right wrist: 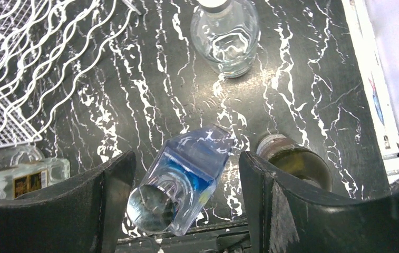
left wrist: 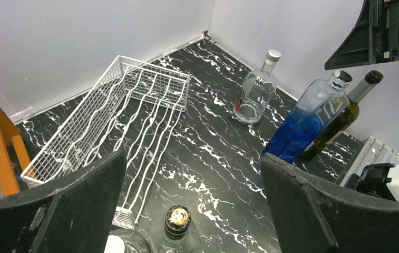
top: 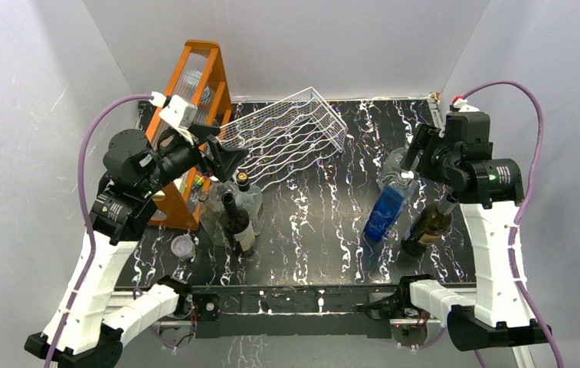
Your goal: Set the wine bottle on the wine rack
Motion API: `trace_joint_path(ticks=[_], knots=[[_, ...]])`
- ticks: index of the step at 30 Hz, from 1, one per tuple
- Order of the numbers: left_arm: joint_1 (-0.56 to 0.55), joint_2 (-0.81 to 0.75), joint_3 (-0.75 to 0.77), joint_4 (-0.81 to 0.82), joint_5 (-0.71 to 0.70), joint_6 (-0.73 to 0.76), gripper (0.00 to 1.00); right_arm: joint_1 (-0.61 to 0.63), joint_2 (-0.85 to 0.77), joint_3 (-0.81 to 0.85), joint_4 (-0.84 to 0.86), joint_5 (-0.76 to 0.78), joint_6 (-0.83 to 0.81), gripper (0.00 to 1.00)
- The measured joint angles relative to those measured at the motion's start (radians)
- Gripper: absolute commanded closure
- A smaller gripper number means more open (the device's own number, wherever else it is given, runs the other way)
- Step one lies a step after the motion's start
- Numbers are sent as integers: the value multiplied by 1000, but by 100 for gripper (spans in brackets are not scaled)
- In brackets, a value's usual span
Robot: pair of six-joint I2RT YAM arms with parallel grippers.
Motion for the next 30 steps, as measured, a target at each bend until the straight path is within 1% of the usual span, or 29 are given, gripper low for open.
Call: trace_joint_path(ticks=[4,9,12,14,16,19,22,26,30], knots=[[0,-3,-11,31,-4,1,2,0,21,0,-5,36,36,18],[0,-17,-31,69,-26,0,2,23,58,0,-29,47,72,15],[0,-19,-52,83,-38,0,2,80,85,1,-41,64,102,13],[0,-19,-65,84,-45,0,2,143,105,2,-59,89,130,11],[0,-19,-76,81,-53,2,2,216,126,8,-83,143,156,10],[0,-20,-77,76,-63,11,2,279,147,21,-116,194,193,9],[0,-28,-78,76,-75,21,2,286,150,21,-138,238,215,8],[0,-44,-92,72,-86,30,2,286,149,19,-143,280,223,2],[0,-44,-93,71,-88,33,2,286,146,13,-146,283,217,2]])
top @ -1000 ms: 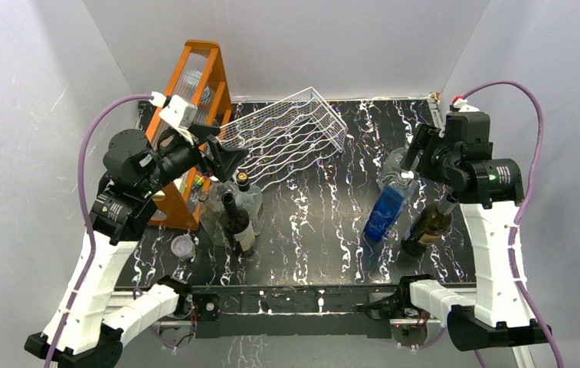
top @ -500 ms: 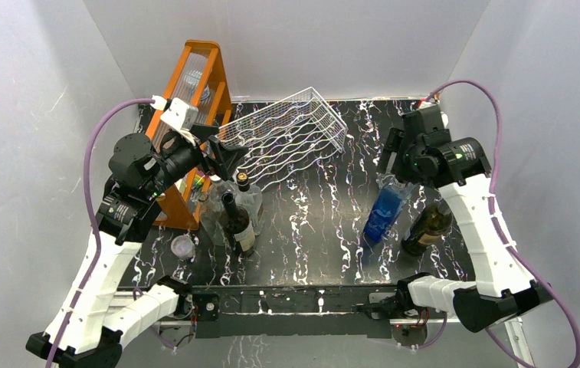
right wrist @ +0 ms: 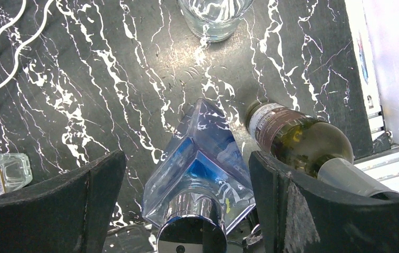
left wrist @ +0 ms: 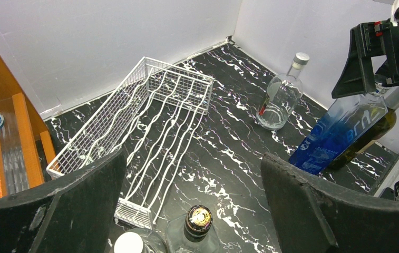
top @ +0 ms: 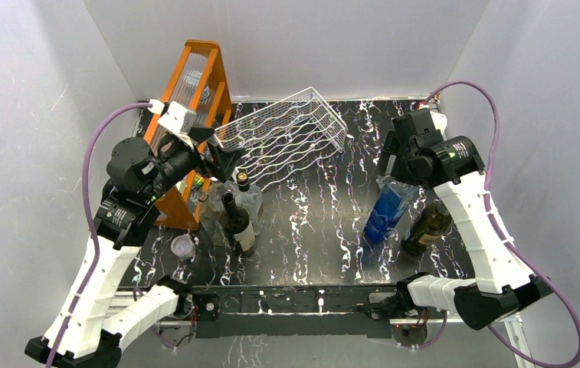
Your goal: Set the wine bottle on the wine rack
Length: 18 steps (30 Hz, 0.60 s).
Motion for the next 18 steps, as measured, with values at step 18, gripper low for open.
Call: trace_joint_path(ticks=[18], knots=[[0,-3,-10,-6,-14,5,2,0,-41,-54,-31,-47,-7,4]])
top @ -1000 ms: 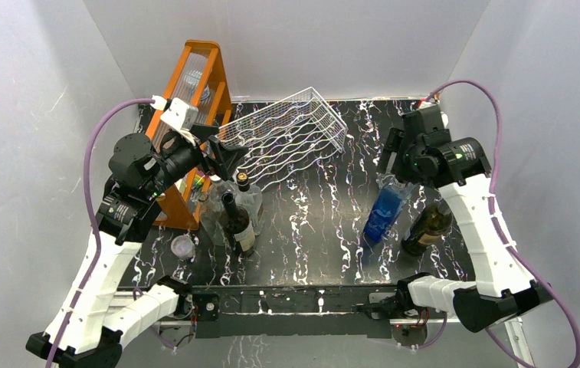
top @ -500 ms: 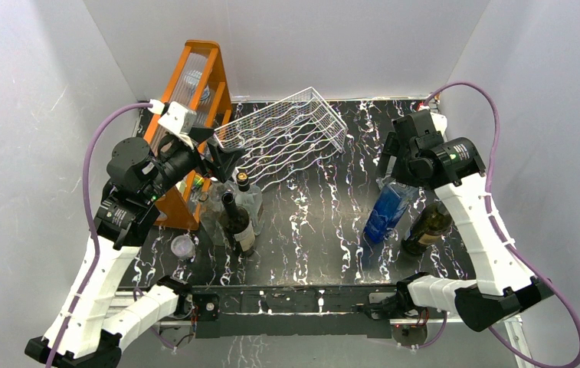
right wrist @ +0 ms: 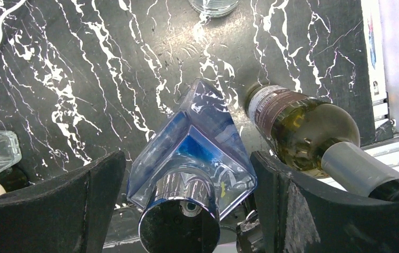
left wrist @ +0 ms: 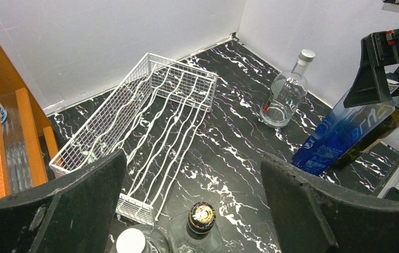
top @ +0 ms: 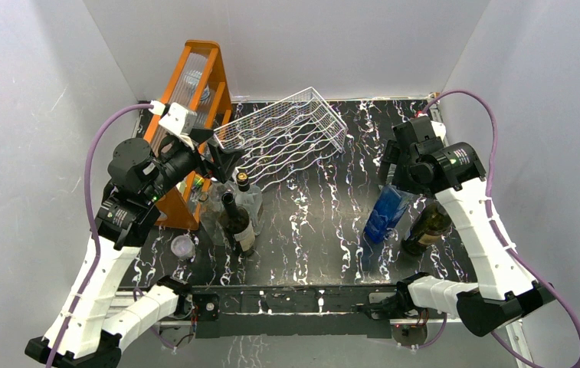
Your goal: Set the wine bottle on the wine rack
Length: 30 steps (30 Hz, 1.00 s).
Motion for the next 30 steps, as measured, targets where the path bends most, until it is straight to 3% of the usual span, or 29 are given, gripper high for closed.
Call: trace_joint_path(ticks=[10,15,23,30], knots=[[0,0,0,0,-2,0,2,1,13,10,-10,-7,16,29],[0,0,0,0,-2,0,2,1,32,28,-12,-20,-2,34],[0,4,0,0,5,0,2,0,125,105,30,-198,-162,33],[0,13,0,-1,11,0,2,21,169,117,102,-313,-316,15]])
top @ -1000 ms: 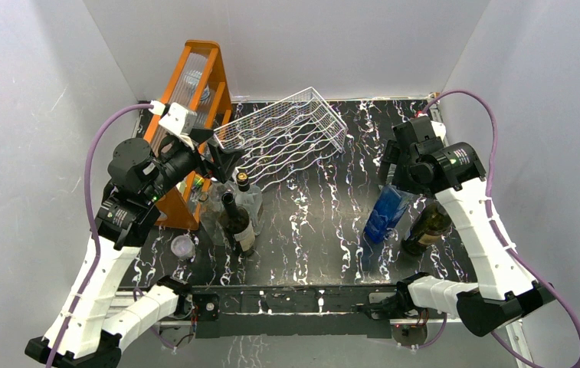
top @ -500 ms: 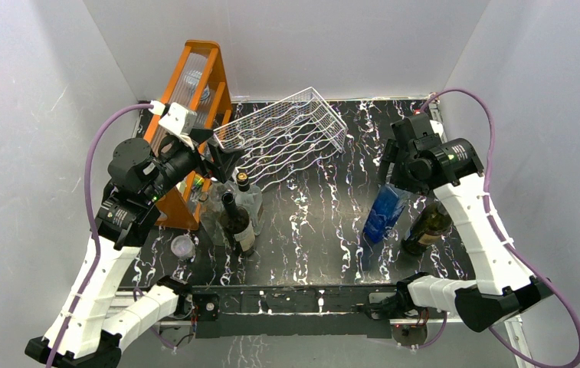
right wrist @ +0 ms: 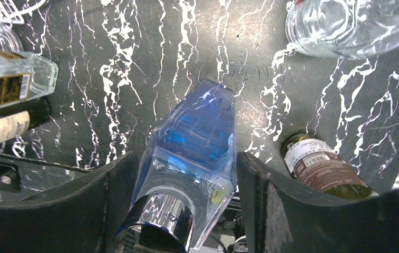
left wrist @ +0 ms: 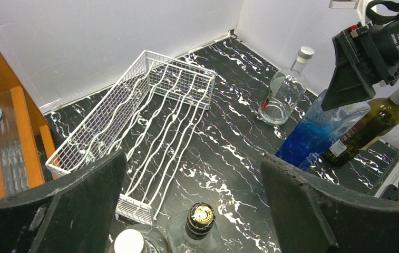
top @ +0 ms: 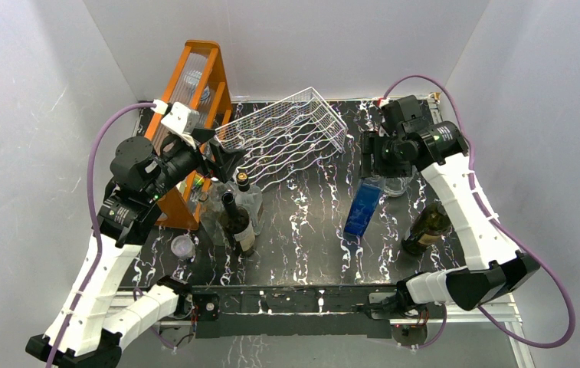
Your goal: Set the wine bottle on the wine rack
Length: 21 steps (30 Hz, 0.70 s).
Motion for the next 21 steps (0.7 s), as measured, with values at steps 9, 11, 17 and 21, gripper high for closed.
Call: trace_joint_path(ticks=[9,11,17,21], knots=[[0,15,0,0,8,-3,2,80,49,2,-21,122,0,6],[0,16,0,0,9,-4,2,95,55,4,-39,162,24,8],[0,16,0,0,10,-3,2,133,63,10,-61,246,105,28],[0,16,0,0,11,-3,2,132,63,11,-61,262,145,44]])
